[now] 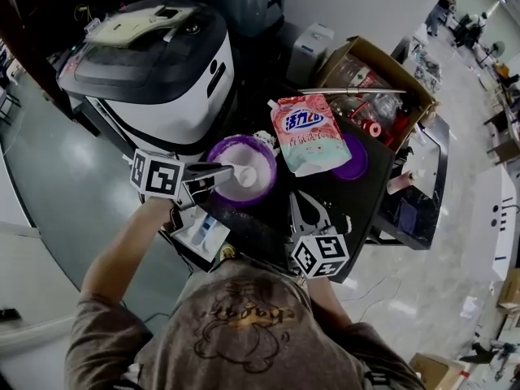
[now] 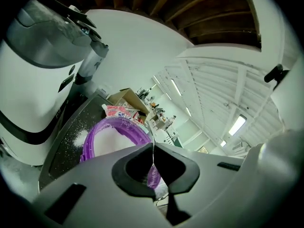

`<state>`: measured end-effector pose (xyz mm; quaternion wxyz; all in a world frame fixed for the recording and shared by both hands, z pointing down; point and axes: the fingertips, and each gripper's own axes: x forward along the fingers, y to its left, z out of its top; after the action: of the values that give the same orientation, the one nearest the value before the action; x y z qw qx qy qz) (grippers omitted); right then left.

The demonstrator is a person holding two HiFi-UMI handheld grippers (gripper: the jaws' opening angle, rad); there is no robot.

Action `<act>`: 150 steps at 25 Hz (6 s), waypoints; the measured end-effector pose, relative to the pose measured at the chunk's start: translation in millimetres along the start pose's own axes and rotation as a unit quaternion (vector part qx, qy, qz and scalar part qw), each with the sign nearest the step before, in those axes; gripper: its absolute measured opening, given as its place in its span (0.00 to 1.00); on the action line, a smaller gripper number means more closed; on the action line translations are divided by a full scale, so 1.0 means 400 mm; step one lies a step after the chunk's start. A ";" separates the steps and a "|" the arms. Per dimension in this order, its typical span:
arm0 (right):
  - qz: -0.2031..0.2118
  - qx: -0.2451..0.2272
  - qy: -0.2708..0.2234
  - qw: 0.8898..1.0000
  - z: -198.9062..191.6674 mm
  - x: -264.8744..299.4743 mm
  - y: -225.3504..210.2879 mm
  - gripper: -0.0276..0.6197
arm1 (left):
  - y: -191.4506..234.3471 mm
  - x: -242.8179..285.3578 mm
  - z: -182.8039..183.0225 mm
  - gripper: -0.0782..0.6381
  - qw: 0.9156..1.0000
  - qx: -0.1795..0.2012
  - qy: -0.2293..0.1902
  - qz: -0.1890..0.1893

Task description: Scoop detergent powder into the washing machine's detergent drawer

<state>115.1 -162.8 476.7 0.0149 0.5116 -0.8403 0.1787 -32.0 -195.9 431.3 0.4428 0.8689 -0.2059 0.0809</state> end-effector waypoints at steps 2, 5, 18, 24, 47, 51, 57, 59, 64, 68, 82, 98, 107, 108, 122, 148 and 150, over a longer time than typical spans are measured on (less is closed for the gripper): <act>0.003 0.000 0.001 1.000 0.000 0.000 0.006 0.05 | 0.000 -0.007 0.005 0.14 1.000 -0.014 -0.020 0.002; 0.009 -0.002 0.004 1.000 0.000 0.000 0.012 0.05 | 0.003 -0.018 0.013 0.14 0.998 -0.029 -0.050 0.008; 0.070 -0.019 0.024 0.997 -0.011 -0.003 0.046 0.05 | -0.014 -0.045 -0.003 0.14 0.984 -0.073 -0.157 0.032; 0.087 -0.025 0.025 0.996 -0.010 -0.021 0.063 0.05 | -0.030 -0.063 -0.011 0.14 0.977 -0.090 -0.189 0.029; 0.077 -0.025 0.020 0.997 -0.071 -0.094 0.257 0.05 | -0.091 -0.249 -0.086 0.14 0.978 -0.046 -0.201 0.003; 0.084 -0.026 0.025 0.996 -0.095 -0.095 0.301 0.05 | -0.080 -0.308 -0.111 0.14 0.976 -0.053 -0.213 0.009; 0.097 -0.028 0.032 0.994 -0.115 -0.086 0.361 0.05 | -0.053 -0.387 -0.149 0.14 0.971 -0.064 -0.228 0.026; 0.102 -0.030 0.034 0.994 -0.121 -0.080 0.376 0.05 | -0.048 -0.405 -0.161 0.14 0.968 -0.083 -0.237 0.024; 0.116 -0.035 0.041 0.992 -0.132 -0.063 0.417 0.05 | -0.036 -0.448 -0.182 0.14 0.964 -0.084 -0.252 0.025; 0.129 -0.037 0.046 0.990 -0.137 -0.044 0.445 0.05 | -0.029 -0.476 -0.193 0.14 0.964 -0.067 -0.254 0.042; 0.150 -0.043 0.056 0.986 -0.150 0.008 0.475 0.05 | 0.052 -0.480 -0.261 0.14 0.955 -0.108 -0.268 0.064; 0.149 -0.035 0.066 0.986 -0.179 0.015 0.451 0.05 | 0.182 -0.455 -0.366 0.14 0.946 -0.144 -0.269 0.107; 0.150 -0.033 0.073 0.985 -0.188 0.012 0.447 0.05 | 0.239 -0.440 -0.412 0.14 0.946 -0.146 -0.255 0.137; 0.150 -0.033 0.074 0.985 -0.189 0.011 0.446 0.05 | 0.244 -0.437 -0.417 0.14 0.946 -0.146 -0.252 0.141; 0.136 -0.031 0.075 0.987 -0.192 -0.005 0.415 0.05 | 0.302 -0.413 -0.459 0.14 0.950 -0.109 -0.203 0.212; 0.112 -0.026 0.078 0.990 -0.206 -0.038 0.381 0.05 | 0.318 -0.366 -0.494 0.14 0.936 0.087 -0.063 0.334; 0.112 -0.025 0.078 0.990 -0.209 -0.040 0.381 0.05 | 0.316 -0.364 -0.494 0.14 0.935 0.097 -0.058 0.337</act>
<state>-22.4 -59.9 508.1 0.0732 0.3986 -0.8926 0.1976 -209.3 -61.7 595.1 0.2904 0.7902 -0.5036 0.1942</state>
